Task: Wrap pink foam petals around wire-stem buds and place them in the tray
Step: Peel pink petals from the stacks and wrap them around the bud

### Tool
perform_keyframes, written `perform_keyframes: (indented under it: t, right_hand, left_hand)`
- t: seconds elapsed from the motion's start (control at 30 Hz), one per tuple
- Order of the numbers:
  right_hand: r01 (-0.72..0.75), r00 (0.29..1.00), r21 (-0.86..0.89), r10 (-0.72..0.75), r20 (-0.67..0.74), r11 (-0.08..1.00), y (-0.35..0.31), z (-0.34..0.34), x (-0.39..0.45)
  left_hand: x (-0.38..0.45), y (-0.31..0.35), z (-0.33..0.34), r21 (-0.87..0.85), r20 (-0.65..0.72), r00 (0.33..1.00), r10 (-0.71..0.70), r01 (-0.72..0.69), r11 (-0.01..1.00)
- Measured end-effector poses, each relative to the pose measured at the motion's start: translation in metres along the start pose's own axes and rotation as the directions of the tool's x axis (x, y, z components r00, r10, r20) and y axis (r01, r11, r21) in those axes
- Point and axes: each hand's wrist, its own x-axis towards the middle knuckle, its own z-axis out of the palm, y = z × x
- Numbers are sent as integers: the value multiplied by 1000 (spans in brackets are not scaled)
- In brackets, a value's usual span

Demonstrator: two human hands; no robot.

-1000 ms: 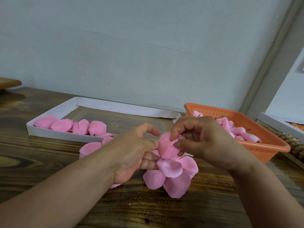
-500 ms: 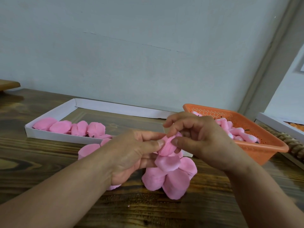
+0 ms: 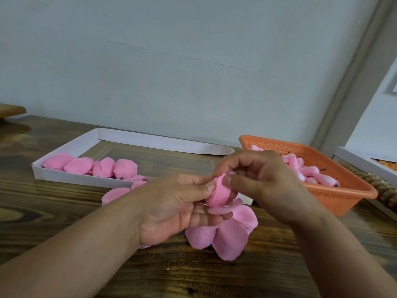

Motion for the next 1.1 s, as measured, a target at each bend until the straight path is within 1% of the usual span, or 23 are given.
perform_keyframes:
  t: [0.2,0.27,0.33,0.4,0.43,0.5,0.57,0.63,0.73,0.9,1.1]
  right_hand:
    - [-16,999,40,17,-33,999,-2,3,2]
    - [-9,996,54,14,-84,998,0,4,3]
    - [37,984,59,-26,-176,998,1,5,3]
    - [132,962,-2,-129,-241,991,-1,1,2]
    - [179,955,-41,-183,-231,983,-2,-2,2]
    - [232,963,-135,-247,-109,963,-7,-8,-1]
    - [227,974,-272,-224,41,935,-10,-12,-3]
    - [208,977,-395,-171,127,895,-11,-12,-3]
    - [191,980,-501,-137,142,844,-10,-7,-3]
    - [181,983,-533,-165,79,826,-9,-1,-1]
    - [276,961,-576,-229,155,769,-8,5,0]
  left_hand:
    - [-1,2,1,-95,51,998,-26,31,995]
    - [-1,3,2,-111,43,999,-25,29,993]
    - [-1,3,3,-129,24,1000,-18,20,991]
    - [0,3,2,-166,-4,1000,-6,5,986]
    - [1,4,1,-187,-18,1000,3,-6,982]
    - [3,5,0,-235,-35,999,16,-24,972]
    - [3,5,0,-251,-36,999,23,-31,968]
    - [3,5,0,-251,-32,999,31,-38,967]
    - [3,6,-1,-247,-37,999,40,-47,968]
    - [3,7,-1,-253,-74,996,41,-59,966]
    - [3,6,-1,-246,-113,992,50,-76,966]
